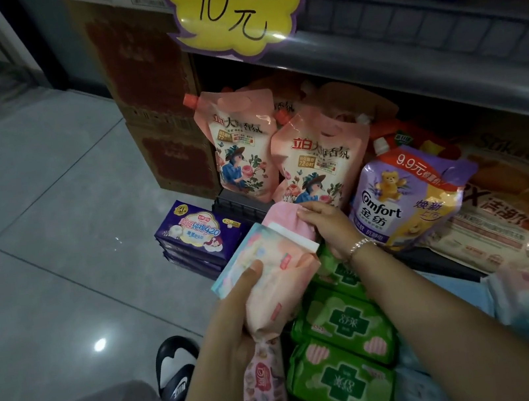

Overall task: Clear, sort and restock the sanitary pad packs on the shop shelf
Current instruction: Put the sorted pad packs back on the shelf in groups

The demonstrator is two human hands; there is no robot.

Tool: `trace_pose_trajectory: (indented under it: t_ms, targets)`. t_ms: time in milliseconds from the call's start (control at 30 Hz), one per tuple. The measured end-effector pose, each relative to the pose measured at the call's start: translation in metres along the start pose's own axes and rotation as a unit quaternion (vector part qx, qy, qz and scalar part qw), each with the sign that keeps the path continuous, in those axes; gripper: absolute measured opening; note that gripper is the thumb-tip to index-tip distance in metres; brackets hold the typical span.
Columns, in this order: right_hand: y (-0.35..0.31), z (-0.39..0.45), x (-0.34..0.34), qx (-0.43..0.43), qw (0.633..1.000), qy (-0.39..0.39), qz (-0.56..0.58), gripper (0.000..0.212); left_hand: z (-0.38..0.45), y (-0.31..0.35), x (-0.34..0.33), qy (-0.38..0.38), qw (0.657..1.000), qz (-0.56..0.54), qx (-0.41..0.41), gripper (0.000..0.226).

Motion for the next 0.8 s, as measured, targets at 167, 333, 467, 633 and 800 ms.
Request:
trace_pose_trajectory:
  t_ms: [167, 333, 467, 633, 800]
  targets:
    - [-0.003, -0.004, -0.003, 0.02, 0.998, 0.031, -0.056, 0.011, 0.0, -0.005, -0.005, -0.015, 1.0, -0.004, 0.005, 0.049]
    - [-0.016, -0.009, 0.006, 0.068, 0.992, 0.061, -0.09, 0.021, 0.006, -0.008, -0.007, -0.001, 1.0, -0.005, 0.004, 0.06]
    - [-0.026, -0.006, 0.0, 0.08, 0.986, 0.064, -0.134, 0.031, 0.007, 0.0, -0.003, -0.008, 0.999, -0.033, 0.01, 0.051]
    - [-0.002, 0.001, -0.013, 0.041, 0.986, 0.048, -0.156, 0.029, 0.008, -0.006, 0.01, 0.011, 0.998, -0.058, 0.029, 0.03]
    - [0.031, 0.001, -0.007, -0.013, 0.997, 0.054, -0.053, 0.028, 0.022, -0.025, 0.02, 0.039, 0.997, -0.057, 0.03, 0.05]
Point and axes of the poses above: each hand's wrist, its own z-axis towards the middle knuckle, its own x-axis out of the back of the hand, y = z × x, the point moved 1 cm from there along z, towards the middle knuckle, and after that the axes turned 6 degrees about -y, right-handed, at the moved point
